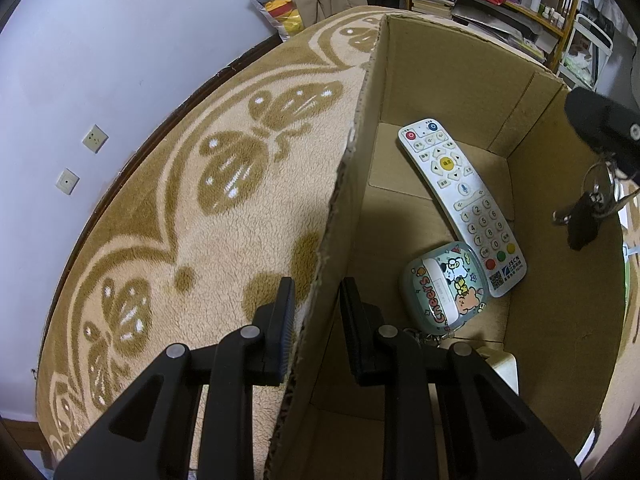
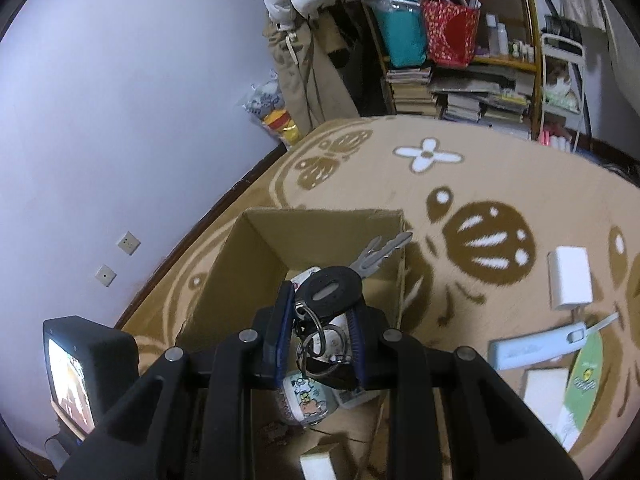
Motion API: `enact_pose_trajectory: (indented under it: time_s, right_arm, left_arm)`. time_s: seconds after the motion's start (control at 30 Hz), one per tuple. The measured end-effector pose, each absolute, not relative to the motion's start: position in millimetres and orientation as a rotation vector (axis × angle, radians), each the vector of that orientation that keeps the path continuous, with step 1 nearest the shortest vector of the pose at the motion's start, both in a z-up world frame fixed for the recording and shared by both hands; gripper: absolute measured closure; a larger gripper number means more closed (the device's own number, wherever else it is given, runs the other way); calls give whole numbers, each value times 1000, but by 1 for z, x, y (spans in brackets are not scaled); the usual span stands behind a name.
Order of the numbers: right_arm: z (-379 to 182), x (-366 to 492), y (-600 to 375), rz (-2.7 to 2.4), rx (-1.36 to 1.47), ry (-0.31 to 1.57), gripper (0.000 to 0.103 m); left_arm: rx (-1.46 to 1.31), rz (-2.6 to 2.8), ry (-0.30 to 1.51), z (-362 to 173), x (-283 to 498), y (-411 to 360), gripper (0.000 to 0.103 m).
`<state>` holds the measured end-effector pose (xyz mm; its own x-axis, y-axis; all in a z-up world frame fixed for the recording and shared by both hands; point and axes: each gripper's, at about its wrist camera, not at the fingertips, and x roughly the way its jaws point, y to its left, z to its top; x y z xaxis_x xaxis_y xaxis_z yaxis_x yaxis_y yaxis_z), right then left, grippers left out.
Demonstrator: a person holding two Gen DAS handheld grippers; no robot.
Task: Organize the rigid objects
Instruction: 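Lift the car keys over the box and release them with the right gripper, then move the right gripper back to the rug and grasp the second black key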
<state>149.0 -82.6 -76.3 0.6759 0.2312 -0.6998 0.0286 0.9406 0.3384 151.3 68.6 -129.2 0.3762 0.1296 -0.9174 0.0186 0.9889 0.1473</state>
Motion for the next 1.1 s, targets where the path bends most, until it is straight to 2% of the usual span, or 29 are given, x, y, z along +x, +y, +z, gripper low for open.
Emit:
enact_pose_trajectory:
  time_s: [0.47,0.5,0.57,0.73,0.8,0.87,1.1]
  right_arm:
    - [-76,148,-76,96,242,838,74]
    - [-75,146,-77,100,241,839,71]
    - [-73,142,-80,87,237,834,46]
    - [-68,128,-95,39,226,816,42]
    - [-68,122,-103,24,236,815,32]
    - [-68,114,-112,17,233,808,16]
    - [-90,96,-134,-38,160,879,13]
  left_arm:
    - [134,71,1184,-129,153,69,80]
    - [134,70,1185,-129,153,69,80]
    - [132,70,1184,-129,153,69,80]
    - [132,71,1183,-128,153,69,80]
    - [127,72,1183,-128,153,70,80]
    - [126,72,1183,-128,153,70,80]
    - [132,72,1182,-129,152,69,80]
